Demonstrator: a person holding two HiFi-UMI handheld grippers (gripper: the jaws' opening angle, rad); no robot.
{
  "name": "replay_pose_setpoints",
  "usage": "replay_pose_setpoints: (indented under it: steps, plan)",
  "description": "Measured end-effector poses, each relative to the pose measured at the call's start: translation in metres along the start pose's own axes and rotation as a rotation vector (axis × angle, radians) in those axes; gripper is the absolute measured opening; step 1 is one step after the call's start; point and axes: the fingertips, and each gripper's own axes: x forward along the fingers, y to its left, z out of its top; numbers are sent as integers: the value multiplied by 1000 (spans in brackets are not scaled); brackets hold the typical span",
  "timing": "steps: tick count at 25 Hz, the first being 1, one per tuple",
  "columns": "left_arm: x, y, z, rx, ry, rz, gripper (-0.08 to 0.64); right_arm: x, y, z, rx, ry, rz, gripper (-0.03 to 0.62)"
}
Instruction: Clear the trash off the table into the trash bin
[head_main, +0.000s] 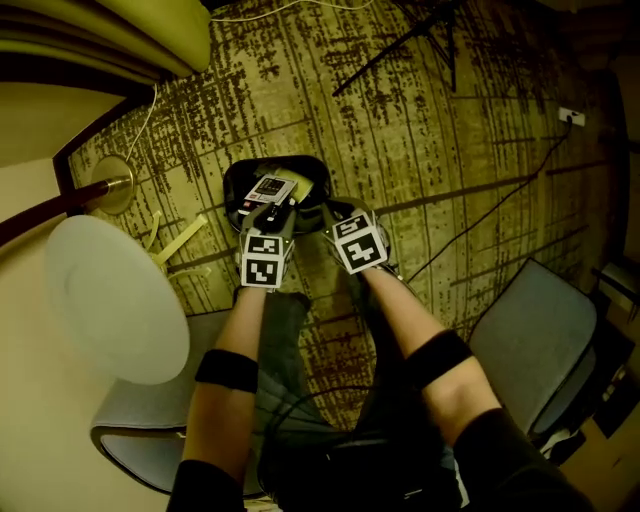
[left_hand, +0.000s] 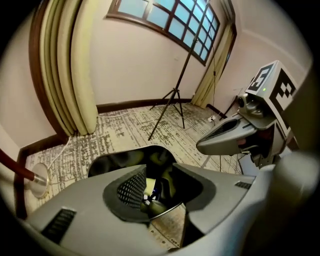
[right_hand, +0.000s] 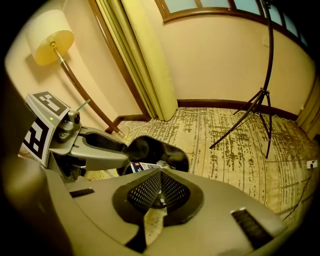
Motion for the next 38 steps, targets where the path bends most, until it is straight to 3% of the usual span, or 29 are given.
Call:
replay_pose_setpoints:
  steps: [4, 8, 13, 17, 20, 23, 30, 35, 38]
  plan:
    - [-67, -6, 37, -19, -72, 70, 9, -49, 21, 36, -36, -12, 6, 2]
    - [-151, -16, 67, -80, -148, 113, 0, -102, 65, 71, -102, -27, 32, 2]
    - [-263, -9, 85, -157, -254, 230, 0, -159, 131, 121, -210, -72, 82, 2]
    - [-361, 17, 91, -246, -355, 349, 0, -193, 209, 177, -325, -126, 162, 2]
    - [-436, 34, 82, -341, -418, 442, 0, -206, 277, 205, -437, -157, 249, 2]
    - [-499, 44, 63, -425, -467, 582, 0, -228, 341, 223, -565, -172, 359, 2]
    - [-605, 40, 2, -525, -509, 750, 0, -269, 463, 214, -717, -170, 518, 2]
    - [-649, 39, -26, -620, -553, 821, 0, -279, 515, 206, -814, -176, 588, 0]
    - [-666, 46, -40, -639, -569, 871, 0, -285, 533, 207, -846, -178, 609, 0]
